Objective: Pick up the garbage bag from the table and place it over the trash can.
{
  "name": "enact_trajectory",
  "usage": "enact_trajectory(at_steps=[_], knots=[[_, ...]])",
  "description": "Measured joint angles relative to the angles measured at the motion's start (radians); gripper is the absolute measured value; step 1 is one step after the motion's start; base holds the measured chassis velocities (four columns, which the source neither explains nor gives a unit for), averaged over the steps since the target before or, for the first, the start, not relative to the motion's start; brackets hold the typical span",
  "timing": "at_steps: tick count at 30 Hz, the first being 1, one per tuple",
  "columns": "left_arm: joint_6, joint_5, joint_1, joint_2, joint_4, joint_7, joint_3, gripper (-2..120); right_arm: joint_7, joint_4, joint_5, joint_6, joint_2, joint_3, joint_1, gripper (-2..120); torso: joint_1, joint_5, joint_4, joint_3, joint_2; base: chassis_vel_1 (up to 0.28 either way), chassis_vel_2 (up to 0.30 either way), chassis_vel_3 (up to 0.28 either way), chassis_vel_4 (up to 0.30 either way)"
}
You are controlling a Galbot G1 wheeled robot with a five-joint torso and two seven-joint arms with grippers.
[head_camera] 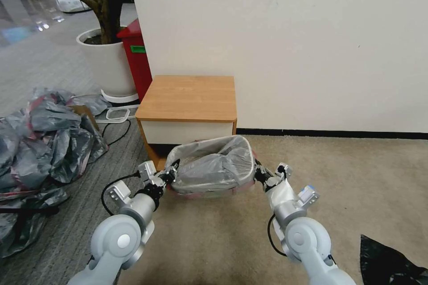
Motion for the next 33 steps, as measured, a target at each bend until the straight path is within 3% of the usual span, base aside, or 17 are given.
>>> enact_trajectory(at_steps=[15,22,33], knots=[[0.007,-0.005,0.022,-0.006,-0.022,0.001,0.002,6,0.020,-0.082,-0.055,0.001,0.021,-0.006,0.064,0,0.000,-0.0001,0.0001,0.000,0.000,0.000,0.000,0.000,0.000],[0.008,-0.005,0.015,-0.007,-0.008,0.002,-0.003,6,0.017,-0.032,-0.064,-0.025,0.000,-0.008,-0.001,0,0.000,-0.0002,-0.0001,0.000,0.000,0.000,0.000,0.000,0.000],[0.007,0.013,-0.006,-0.003,0.022,0.003,-0.003,6,-0.008,0.058,-0.026,-0.004,-0.020,0.019,-0.048,37,0.000,0.0000,0.0000,0.000,0.000,0.000,0.000,0.000,0.000]])
